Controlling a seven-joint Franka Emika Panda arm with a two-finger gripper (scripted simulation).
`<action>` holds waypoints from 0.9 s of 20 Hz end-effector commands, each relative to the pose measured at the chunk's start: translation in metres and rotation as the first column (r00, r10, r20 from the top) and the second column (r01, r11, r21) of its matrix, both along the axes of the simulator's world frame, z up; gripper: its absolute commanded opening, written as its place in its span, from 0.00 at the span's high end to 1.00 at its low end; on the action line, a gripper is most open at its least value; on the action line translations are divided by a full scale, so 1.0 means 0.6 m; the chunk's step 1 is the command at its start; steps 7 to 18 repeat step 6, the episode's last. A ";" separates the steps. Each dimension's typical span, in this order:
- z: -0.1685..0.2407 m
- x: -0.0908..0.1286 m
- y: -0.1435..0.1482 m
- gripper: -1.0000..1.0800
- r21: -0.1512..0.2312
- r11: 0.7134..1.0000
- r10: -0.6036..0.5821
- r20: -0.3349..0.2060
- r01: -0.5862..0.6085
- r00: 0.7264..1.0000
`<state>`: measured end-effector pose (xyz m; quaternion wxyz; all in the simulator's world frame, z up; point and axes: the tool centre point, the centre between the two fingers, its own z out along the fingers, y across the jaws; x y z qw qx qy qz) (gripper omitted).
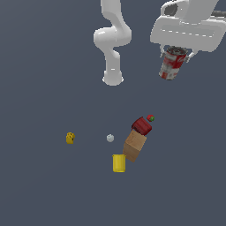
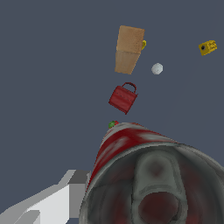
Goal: Pick up a designated object from a clutter of objects.
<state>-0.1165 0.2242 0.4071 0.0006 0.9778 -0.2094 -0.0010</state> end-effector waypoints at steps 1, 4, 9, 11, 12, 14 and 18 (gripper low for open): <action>0.017 -0.005 -0.001 1.00 0.001 1.000 0.000 0.002 0.000 1.000; 0.026 -0.008 -0.001 1.00 0.001 1.000 0.000 0.002 0.000 1.000; 0.028 -0.009 -0.001 1.00 0.001 1.000 0.000 0.002 0.000 1.000; 0.028 -0.009 -0.001 1.00 0.001 1.000 0.000 0.002 0.000 1.000; 0.028 -0.009 -0.001 1.00 0.001 1.000 0.000 0.002 0.000 1.000; 0.028 -0.009 -0.001 1.00 0.001 1.000 0.000 0.002 0.000 1.000; 0.028 -0.009 -0.001 1.00 0.001 1.000 0.000 0.002 0.000 1.000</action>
